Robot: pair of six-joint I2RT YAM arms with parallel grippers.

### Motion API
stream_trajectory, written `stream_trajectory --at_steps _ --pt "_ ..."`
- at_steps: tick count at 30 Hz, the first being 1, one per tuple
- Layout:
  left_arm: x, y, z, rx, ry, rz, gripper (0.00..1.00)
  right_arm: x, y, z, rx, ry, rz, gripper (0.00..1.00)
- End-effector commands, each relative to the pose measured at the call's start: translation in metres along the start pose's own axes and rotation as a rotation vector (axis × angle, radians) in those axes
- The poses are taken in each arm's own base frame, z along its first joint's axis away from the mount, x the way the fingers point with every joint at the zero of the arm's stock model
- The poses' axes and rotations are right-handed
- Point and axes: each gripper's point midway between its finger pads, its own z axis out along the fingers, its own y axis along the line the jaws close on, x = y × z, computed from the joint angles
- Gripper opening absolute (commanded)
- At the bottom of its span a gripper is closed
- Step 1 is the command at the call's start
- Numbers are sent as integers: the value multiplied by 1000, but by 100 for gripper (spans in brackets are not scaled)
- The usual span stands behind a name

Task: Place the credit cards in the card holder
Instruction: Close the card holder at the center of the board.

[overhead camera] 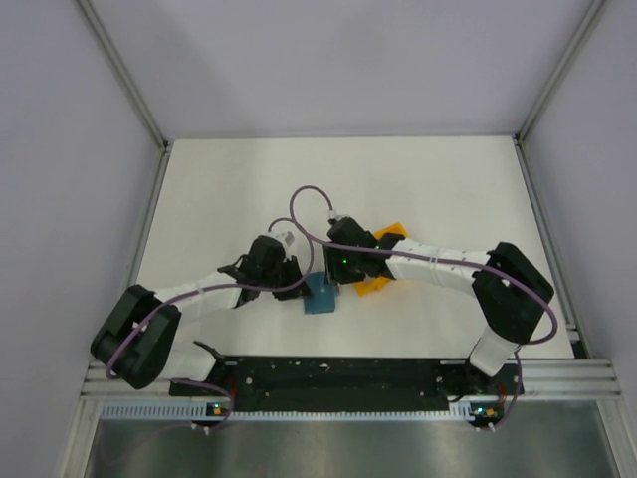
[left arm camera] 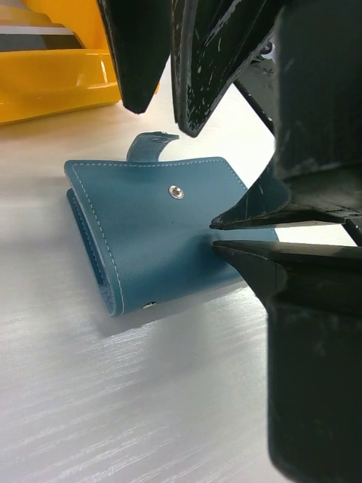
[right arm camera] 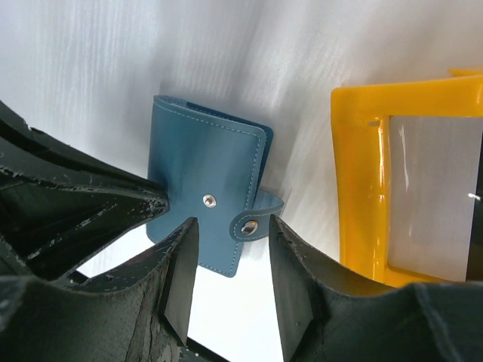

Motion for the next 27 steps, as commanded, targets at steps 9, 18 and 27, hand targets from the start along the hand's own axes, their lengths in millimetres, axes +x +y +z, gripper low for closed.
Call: stream_trajectory --at_steps 9,18,27 --pt "-7 -7 1 50 -54 1 15 -11 12 9 49 -32 -23 40" --pt "-6 -7 1 55 -54 2 15 -6 -1 9 111 -22 -43 34" --pt "-5 -5 1 53 -56 -1 15 -7 1 4 96 -25 -43 18"
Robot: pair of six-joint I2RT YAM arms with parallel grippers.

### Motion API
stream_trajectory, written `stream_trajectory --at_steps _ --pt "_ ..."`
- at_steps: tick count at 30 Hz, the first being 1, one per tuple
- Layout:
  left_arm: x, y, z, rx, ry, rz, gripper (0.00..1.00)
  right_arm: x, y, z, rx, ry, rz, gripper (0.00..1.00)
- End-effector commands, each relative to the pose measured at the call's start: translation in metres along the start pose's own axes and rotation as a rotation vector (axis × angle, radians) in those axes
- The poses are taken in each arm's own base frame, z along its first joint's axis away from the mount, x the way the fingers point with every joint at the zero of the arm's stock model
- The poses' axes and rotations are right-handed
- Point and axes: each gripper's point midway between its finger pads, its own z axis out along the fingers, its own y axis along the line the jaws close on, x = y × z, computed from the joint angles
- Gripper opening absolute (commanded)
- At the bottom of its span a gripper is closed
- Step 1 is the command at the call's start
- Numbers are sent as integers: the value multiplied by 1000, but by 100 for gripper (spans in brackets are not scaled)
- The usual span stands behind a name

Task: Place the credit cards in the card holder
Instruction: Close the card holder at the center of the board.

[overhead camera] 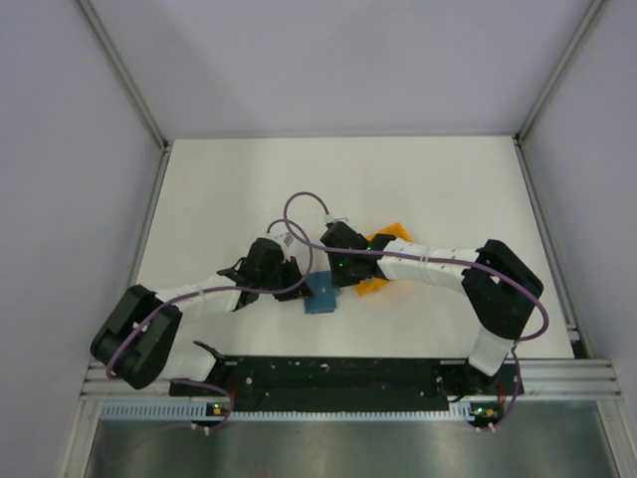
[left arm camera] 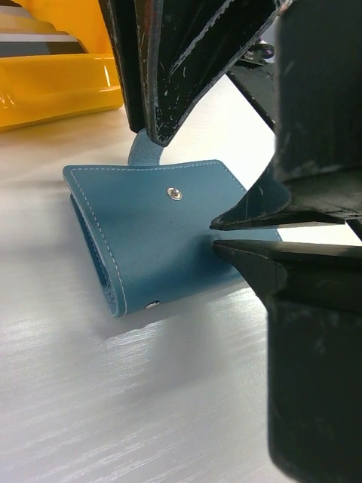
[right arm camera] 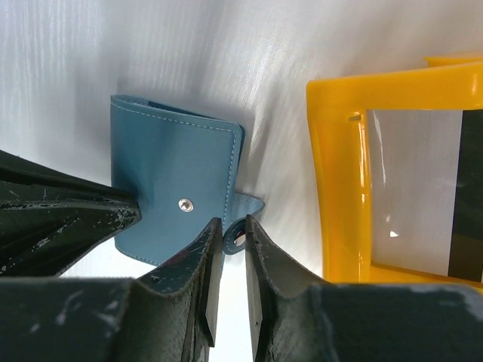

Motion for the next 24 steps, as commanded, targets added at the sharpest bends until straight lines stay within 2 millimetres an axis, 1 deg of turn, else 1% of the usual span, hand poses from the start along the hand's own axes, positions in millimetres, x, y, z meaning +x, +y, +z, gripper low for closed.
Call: stream_trajectory --at_steps 1,3,6,10,12,16,20,22,24 --pt "-5 -4 -2 24 -33 11 15 -16 13 -10 -23 -49 -6 17" --pt "-4 -5 -2 26 -31 10 15 -16 13 -11 -22 -52 -6 15" --pt "-4 -4 -2 24 -31 10 15 -18 12 -14 -23 -59 -1 8" --pt "-4 -4 -1 24 -31 12 14 -17 12 -15 -23 -61 1 0" --pt "-4 -4 -1 26 -29 13 14 -16 12 -15 -25 -58 3 0" --pt "-4 -5 -2 34 -33 17 13 -21 17 -17 -50 -74 12 0" --pt "-5 -8 -1 49 -33 22 12 -31 30 -21 -102 -95 14 0" --pt "-3 -8 0 55 -29 22 12 -33 33 -21 -115 -99 16 0" --pt "-3 -9 1 62 -25 23 12 -32 38 -20 -135 -91 12 0"
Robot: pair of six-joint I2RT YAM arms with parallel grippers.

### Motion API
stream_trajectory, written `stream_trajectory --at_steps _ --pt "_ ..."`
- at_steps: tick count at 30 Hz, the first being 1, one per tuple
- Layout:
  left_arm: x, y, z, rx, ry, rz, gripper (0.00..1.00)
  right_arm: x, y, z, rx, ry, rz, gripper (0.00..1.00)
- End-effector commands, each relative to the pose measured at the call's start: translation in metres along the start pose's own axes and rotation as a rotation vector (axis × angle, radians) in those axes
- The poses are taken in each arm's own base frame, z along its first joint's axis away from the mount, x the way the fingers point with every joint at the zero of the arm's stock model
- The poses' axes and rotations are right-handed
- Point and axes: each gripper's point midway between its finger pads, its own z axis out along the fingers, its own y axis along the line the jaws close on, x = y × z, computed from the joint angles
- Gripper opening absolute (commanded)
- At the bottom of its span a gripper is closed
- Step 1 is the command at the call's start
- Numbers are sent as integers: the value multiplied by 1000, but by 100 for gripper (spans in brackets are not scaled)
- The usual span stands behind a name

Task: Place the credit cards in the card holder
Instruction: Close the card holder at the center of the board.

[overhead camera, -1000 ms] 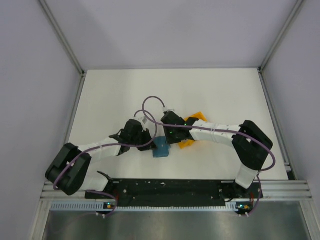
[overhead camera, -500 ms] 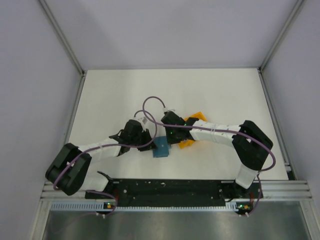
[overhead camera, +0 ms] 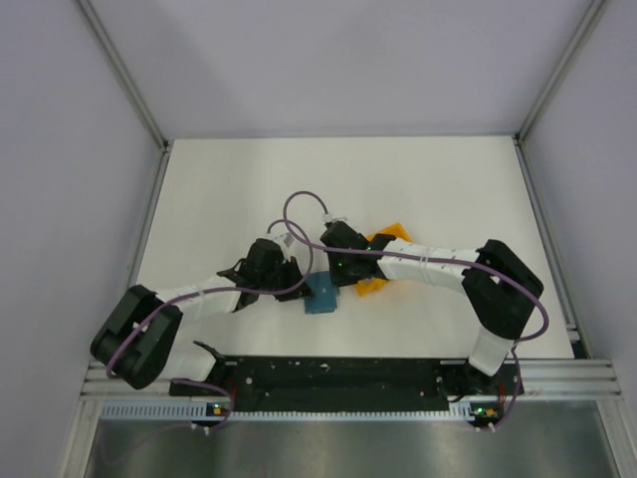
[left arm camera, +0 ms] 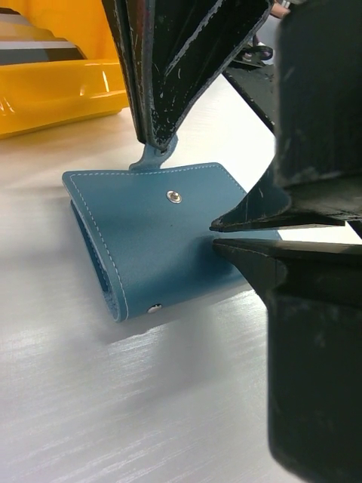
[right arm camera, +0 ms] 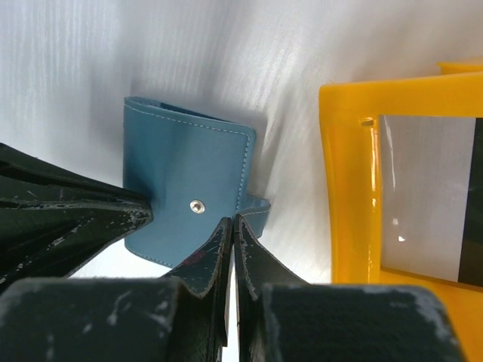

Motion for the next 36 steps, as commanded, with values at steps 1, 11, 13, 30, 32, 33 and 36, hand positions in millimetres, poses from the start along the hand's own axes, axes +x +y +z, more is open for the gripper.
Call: stream_trajectory --at_steps 1,11,13,30,32,33,36 --pt "-3 -9 1 50 -17 18 12 -29 36 -18 -129 -83 8 0" --pt "2 -5 3 43 0 12 11 -23 45 0 -172 -51 25 0" --pt "2 -3 4 39 2 10 11 -22 45 5 -169 -51 28 0" --pt "4 0 7 31 9 1 9 -10 43 19 -165 8 28 0" --pt "3 0 7 32 7 3 9 -7 42 22 -167 22 28 0" --pt "4 0 8 33 8 4 9 -6 42 22 -166 25 28 0" --pt "4 0 7 35 6 3 9 -3 37 27 -143 31 35 0"
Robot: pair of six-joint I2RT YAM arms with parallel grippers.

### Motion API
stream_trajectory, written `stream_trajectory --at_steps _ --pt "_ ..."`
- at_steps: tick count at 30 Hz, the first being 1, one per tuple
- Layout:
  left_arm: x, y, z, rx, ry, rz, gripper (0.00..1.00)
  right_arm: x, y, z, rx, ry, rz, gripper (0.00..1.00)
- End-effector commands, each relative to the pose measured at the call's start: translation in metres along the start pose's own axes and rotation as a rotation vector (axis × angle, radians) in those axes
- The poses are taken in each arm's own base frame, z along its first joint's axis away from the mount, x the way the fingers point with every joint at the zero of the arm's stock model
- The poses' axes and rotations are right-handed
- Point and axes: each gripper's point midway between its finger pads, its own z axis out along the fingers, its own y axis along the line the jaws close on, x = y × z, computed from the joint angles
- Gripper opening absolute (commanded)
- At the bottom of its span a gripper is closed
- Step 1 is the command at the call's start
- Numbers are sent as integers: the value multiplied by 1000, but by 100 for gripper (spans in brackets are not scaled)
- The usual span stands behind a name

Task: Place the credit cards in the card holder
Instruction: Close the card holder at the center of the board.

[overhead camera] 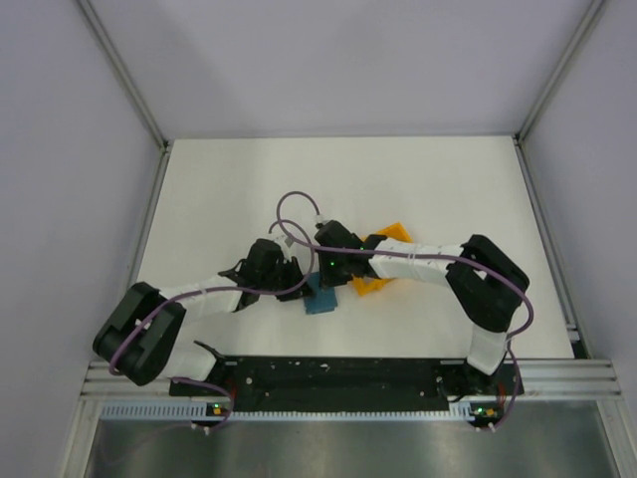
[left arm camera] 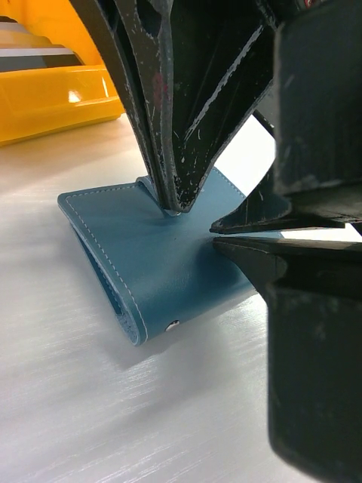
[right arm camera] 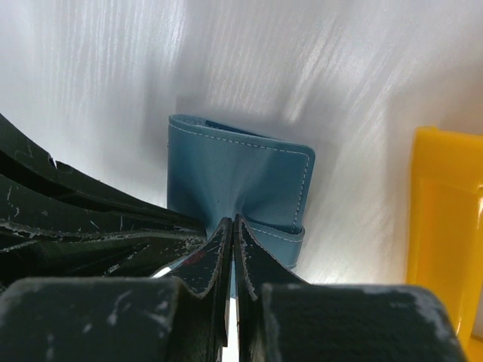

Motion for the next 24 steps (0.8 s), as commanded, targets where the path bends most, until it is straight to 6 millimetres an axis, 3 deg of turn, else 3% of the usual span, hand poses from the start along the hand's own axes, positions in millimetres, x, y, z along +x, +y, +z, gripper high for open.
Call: stream_trajectory --at_steps 1,16,23,24 --pt "2 3 4 2 -1 0 9 -4 3 9 2 -6 9 0" --pt "0 1 0 6 -21 2 9 15 -24 12 85 2 43 0" --pt "-2 2 -1 -1 -29 4 10 19 -21 14 53 -5 68 0" --pt "-2 3 0 -5 -28 1 10 17 -19 13 44 -12 70 6"
